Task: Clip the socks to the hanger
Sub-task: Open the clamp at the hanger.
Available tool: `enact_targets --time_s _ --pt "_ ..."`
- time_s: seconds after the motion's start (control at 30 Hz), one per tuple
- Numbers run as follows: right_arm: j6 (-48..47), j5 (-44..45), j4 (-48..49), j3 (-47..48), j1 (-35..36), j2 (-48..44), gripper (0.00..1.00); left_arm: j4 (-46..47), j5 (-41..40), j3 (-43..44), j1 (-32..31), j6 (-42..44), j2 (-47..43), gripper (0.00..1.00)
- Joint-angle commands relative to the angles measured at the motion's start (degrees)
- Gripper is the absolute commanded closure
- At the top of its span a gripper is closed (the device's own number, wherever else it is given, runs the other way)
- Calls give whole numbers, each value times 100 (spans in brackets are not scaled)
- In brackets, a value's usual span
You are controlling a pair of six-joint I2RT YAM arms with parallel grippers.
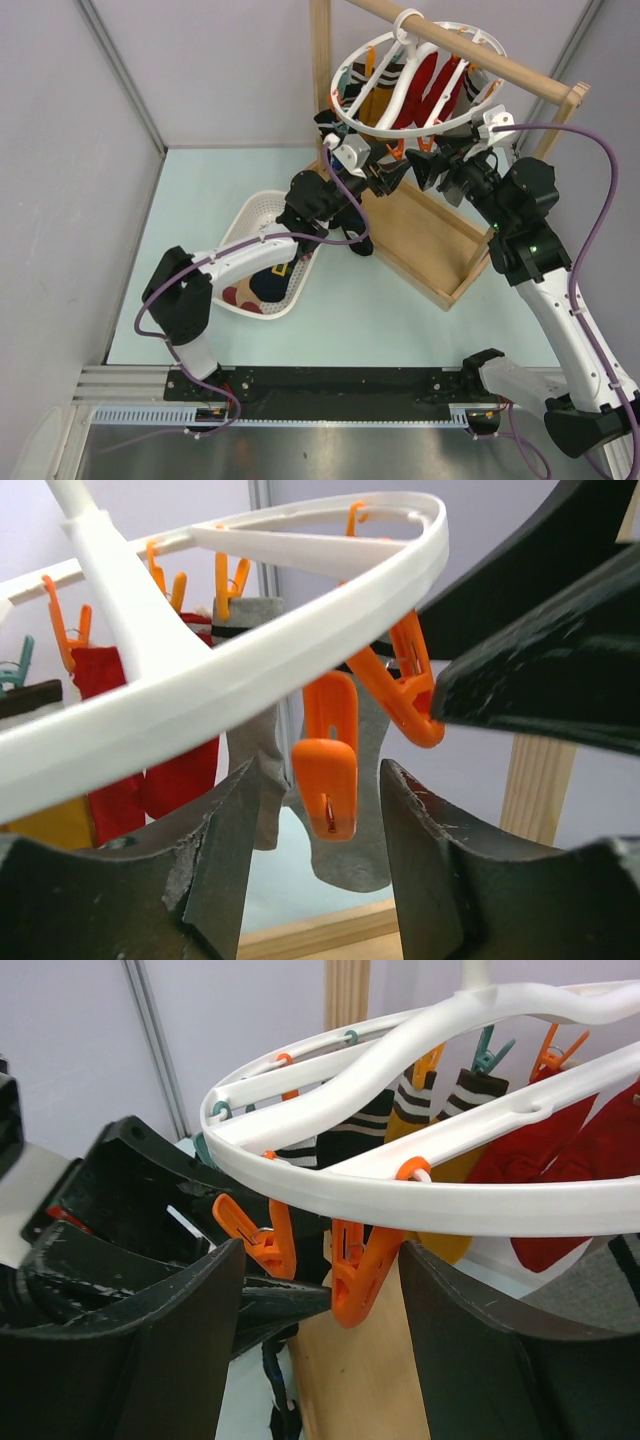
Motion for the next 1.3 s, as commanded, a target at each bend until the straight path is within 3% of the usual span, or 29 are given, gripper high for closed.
enact_targets --time_s 0.0,0.2,0.33,0.53,0.8,1.27 --pt "71 -87 260 167 1 -172 33 354 182 314 24 -170 97 46" --pt "71 -87 251 167 1 -225 33 486 165 332 24 -161 150 58" --pt "71 -130 269 167 10 -278 33 539 138 261 24 -152 123 77" --pt "475 -359 462 167 1 -427 33 522 138 42 24 -161 1 96" --pt "958 -903 636 167 18 -269 41 -75 51 -99 -11 67 -386 100" --pt "1327 -1176 910 167 62 223 44 -1104 -29 24 -178 709 -773 99"
